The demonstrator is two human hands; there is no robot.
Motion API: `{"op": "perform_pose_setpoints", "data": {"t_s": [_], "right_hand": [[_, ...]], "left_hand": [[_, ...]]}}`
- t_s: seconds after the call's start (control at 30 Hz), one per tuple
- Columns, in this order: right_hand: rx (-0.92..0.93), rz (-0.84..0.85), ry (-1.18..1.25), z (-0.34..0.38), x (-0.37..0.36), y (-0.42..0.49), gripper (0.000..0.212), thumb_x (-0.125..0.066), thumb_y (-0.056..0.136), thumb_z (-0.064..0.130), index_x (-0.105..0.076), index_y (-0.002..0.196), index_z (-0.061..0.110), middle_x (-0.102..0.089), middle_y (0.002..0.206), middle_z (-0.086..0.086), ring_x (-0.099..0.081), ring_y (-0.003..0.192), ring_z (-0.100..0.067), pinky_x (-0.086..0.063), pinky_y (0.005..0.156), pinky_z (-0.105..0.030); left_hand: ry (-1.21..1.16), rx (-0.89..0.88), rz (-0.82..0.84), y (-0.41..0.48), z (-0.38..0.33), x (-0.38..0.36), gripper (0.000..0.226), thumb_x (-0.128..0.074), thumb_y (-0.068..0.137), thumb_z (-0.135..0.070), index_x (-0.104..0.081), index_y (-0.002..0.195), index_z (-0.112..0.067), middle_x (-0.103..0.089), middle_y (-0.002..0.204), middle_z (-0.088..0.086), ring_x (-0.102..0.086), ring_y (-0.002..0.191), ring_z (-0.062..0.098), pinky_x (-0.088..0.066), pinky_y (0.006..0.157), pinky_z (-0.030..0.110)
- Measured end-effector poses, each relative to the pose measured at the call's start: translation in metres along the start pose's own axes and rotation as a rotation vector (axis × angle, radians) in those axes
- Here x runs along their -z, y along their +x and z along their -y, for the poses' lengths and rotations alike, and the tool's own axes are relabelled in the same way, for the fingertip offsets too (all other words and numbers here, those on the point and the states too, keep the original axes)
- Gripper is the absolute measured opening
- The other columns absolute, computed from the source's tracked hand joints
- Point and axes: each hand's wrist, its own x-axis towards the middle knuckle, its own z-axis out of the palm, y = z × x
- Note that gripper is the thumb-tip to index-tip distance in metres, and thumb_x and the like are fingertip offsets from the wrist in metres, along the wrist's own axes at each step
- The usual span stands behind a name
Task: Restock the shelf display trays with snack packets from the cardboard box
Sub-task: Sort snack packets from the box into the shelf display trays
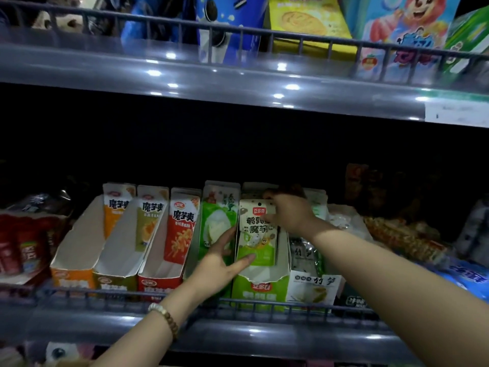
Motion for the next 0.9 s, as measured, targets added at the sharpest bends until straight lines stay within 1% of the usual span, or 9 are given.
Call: {"op": "perform_pose_setpoints", "data": {"t_s": [0.13, 0.23, 0.3, 0.4, 0.47, 0.57, 0.67, 0.77, 0.9], "right_hand": [[0.027, -0.038, 0.059, 0.0, -0.002, -0.006, 0.057, -0.069, 0.082, 0.039, -0.047, 0.132, 0.023, -0.056, 0.126, -0.002, -0.055, 0.11, -0.022, -0.037, 0.08, -0.026], [0.043, -0.093, 0.055, 0.001, 0.003, -0.018, 0.057, -0.064, 0.085, 0.042, -0.044, 0.135, 0.023, -0.055, 0.13, -0.001, -0.05, 0.119, -0.023, -0.034, 0.093, -0.029], [0.008, -0.072, 0.118, 0.003, 0.008, -0.03, 0.059, -0.057, 0.089, 0.044, -0.038, 0.141, 0.022, -0.051, 0.134, -0.004, -0.044, 0.125, -0.024, -0.03, 0.102, -0.031], [-0.035, -0.031, 0.3, 0.006, 0.016, -0.053, 0.063, -0.054, 0.09, 0.047, -0.028, 0.145, 0.031, -0.031, 0.15, 0.001, -0.023, 0.14, -0.024, -0.022, 0.115, -0.038], [-0.004, -0.037, 0.373, 0.008, 0.021, -0.072, 0.064, -0.054, 0.09, 0.048, -0.027, 0.145, 0.034, -0.021, 0.155, 0.006, -0.016, 0.144, -0.021, -0.018, 0.118, -0.039], [0.04, -0.073, 0.439, 0.02, 0.03, -0.109, 0.063, -0.053, 0.09, 0.049, -0.027, 0.146, 0.032, -0.021, 0.155, 0.008, -0.019, 0.143, -0.013, -0.018, 0.117, -0.032], [0.037, -0.017, 0.539, 0.036, 0.03, -0.153, 0.062, -0.051, 0.091, 0.047, -0.027, 0.146, 0.033, -0.024, 0.152, 0.013, -0.02, 0.137, -0.003, -0.015, 0.11, -0.025], [0.067, 0.015, 0.62, 0.052, 0.014, -0.194, 0.057, -0.053, 0.091, 0.046, -0.032, 0.143, 0.036, -0.024, 0.152, 0.016, -0.022, 0.139, -0.003, -0.019, 0.114, -0.028], [0.032, 0.149, 0.708, 0.073, -0.034, -0.253, 0.053, -0.054, 0.091, 0.044, -0.037, 0.14, 0.033, -0.03, 0.15, 0.012, -0.026, 0.138, -0.004, -0.027, 0.114, -0.03]], "left_hand": [[0.021, -0.022, -0.028, -0.003, -0.005, -0.001, 0.081, -0.067, 0.081, -0.043, -0.022, 0.146, -0.034, -0.032, 0.15, -0.005, -0.041, 0.131, 0.015, -0.039, 0.103, 0.03], [0.013, -0.044, -0.072, -0.007, -0.01, 0.001, 0.08, -0.07, 0.08, -0.039, -0.024, 0.145, -0.031, -0.037, 0.147, -0.005, -0.044, 0.124, 0.012, -0.041, 0.098, 0.026], [0.039, -0.067, -0.091, -0.012, -0.012, 0.005, 0.08, -0.068, 0.079, -0.043, -0.025, 0.145, -0.029, -0.04, 0.146, -0.004, -0.042, 0.124, 0.009, -0.038, 0.099, 0.025], [0.1, -0.094, -0.07, -0.029, -0.019, 0.013, 0.086, -0.064, 0.074, -0.056, -0.026, 0.146, -0.026, -0.039, 0.147, -0.002, -0.038, 0.133, 0.015, -0.036, 0.109, 0.037], [0.135, -0.103, -0.06, -0.046, -0.025, 0.019, 0.092, -0.059, 0.069, -0.062, -0.027, 0.146, -0.025, -0.036, 0.149, -0.003, -0.035, 0.136, 0.015, -0.034, 0.111, 0.04], [0.206, -0.141, -0.054, -0.075, -0.026, 0.029, 0.093, -0.055, 0.067, -0.068, -0.027, 0.147, -0.029, -0.034, 0.15, -0.007, -0.035, 0.136, 0.01, -0.035, 0.111, 0.039], [0.307, -0.162, -0.048, -0.109, -0.019, 0.038, 0.086, -0.051, 0.069, -0.069, -0.026, 0.145, -0.037, -0.036, 0.149, -0.01, -0.037, 0.134, 0.008, -0.038, 0.109, 0.036], [0.381, -0.135, -0.033, -0.147, -0.005, 0.043, 0.079, -0.049, 0.072, -0.066, -0.028, 0.143, -0.038, -0.036, 0.147, -0.011, -0.034, 0.134, 0.009, -0.035, 0.108, 0.03], [0.333, -0.014, 0.046, -0.201, 0.038, 0.042, 0.074, -0.052, 0.073, -0.065, -0.032, 0.139, -0.039, -0.039, 0.145, -0.01, -0.036, 0.131, 0.005, -0.034, 0.107, 0.027]]}}
